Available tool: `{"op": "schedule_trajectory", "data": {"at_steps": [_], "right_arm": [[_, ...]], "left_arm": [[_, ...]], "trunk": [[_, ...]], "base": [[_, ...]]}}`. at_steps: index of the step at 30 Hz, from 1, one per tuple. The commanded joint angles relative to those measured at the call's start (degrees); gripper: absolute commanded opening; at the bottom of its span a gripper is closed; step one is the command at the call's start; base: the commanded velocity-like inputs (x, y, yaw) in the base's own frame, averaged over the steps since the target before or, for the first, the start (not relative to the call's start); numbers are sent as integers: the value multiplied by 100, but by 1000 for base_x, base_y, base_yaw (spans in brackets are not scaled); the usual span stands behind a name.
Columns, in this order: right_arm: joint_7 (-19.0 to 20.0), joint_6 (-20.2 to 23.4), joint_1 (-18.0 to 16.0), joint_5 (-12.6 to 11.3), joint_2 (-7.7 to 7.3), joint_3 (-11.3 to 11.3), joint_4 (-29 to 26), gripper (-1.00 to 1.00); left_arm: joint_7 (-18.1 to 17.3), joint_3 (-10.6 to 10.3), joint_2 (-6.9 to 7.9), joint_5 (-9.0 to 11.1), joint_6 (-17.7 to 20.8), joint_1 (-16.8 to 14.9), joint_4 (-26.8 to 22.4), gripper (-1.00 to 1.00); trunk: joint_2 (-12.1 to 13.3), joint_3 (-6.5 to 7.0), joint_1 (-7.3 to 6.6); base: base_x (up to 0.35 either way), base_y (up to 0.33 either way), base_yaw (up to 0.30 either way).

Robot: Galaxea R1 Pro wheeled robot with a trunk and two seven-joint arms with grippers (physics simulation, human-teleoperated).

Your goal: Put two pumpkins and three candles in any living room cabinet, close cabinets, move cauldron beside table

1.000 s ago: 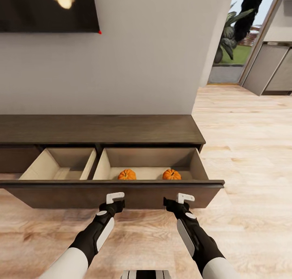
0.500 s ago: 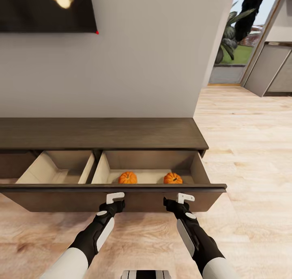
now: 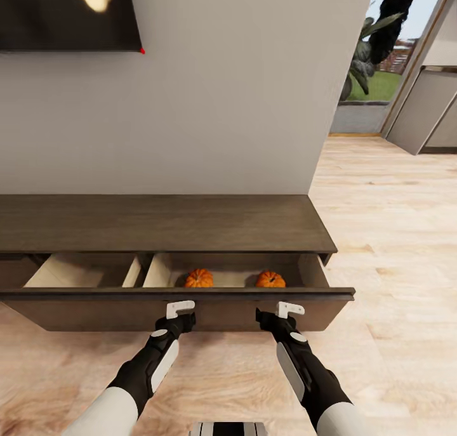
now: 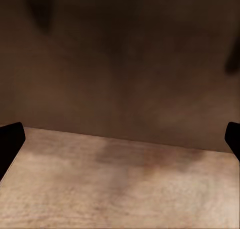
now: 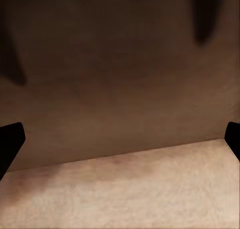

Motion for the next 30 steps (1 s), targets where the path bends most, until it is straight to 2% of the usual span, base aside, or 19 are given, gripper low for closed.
{"op": "schedule_trajectory", "data": {"at_steps": [1,12,23,30], "right_arm": [[0,0,0,0,2,0,0,100],[0,0,0,0,4,0,0,100],[0,0,-1,0,1,0,0,100],[0,0,-1,0,4,0,0,100]], "left_arm": [[0,1,0,-6,0,-1,-1,100],[0,-1,0,-6,-6,-1,-1,100],[0,4,0,-6,-1,-1,-1,100],[0,5,0,-6,-6,-1,-1,100]], "trunk": [[0,0,0],[0,0,0],[0,0,0],[0,0,0]], "base": [[331,0,0],[321,0,0],[238,0,0],[61,0,0]]}}
